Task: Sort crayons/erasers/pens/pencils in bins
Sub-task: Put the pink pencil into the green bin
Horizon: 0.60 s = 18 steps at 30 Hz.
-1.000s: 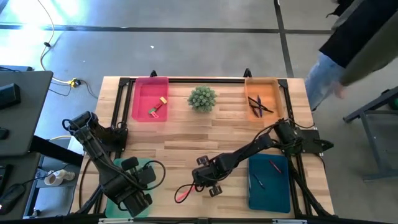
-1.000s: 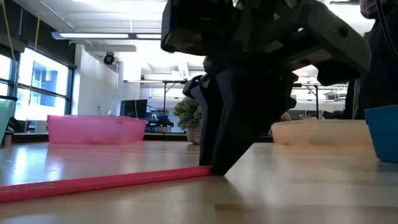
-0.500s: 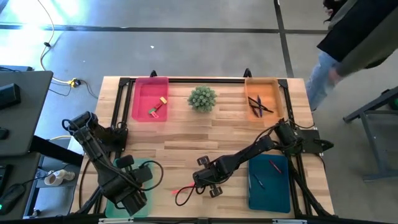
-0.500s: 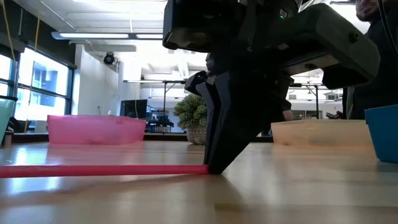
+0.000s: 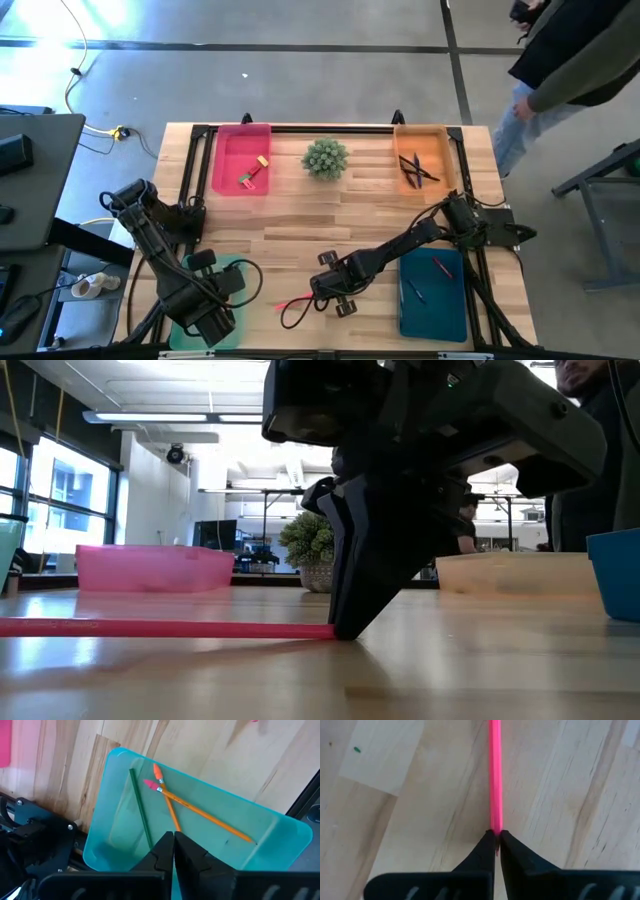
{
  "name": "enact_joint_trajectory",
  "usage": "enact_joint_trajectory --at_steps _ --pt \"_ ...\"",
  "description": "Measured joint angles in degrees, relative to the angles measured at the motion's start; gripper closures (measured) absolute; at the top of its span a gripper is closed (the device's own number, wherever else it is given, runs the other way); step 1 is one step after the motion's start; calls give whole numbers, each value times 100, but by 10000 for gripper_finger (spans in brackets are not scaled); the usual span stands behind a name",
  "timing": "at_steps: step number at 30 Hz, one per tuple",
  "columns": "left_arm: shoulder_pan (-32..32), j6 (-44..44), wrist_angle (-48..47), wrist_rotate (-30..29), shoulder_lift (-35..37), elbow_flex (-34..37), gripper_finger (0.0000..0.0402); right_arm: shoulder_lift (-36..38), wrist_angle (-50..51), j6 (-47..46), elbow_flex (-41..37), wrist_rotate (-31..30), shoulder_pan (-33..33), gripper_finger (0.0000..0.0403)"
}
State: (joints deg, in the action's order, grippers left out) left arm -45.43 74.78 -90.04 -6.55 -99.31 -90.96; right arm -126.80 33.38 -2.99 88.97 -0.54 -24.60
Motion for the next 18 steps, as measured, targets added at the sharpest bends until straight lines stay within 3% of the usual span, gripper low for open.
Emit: enact_joint_trajectory --at_steps 5,13,18 --pt "-28 -4 0 -2 0 0 369 0 -17 -98 -1 11 0 402" --pt "-81 -17 50 -205 0 0 288 0 -37 -111 -5 74 33 403" --pt "-80 -203 532 -397 0 0 261 0 -43 -157 -7 66 33 403"
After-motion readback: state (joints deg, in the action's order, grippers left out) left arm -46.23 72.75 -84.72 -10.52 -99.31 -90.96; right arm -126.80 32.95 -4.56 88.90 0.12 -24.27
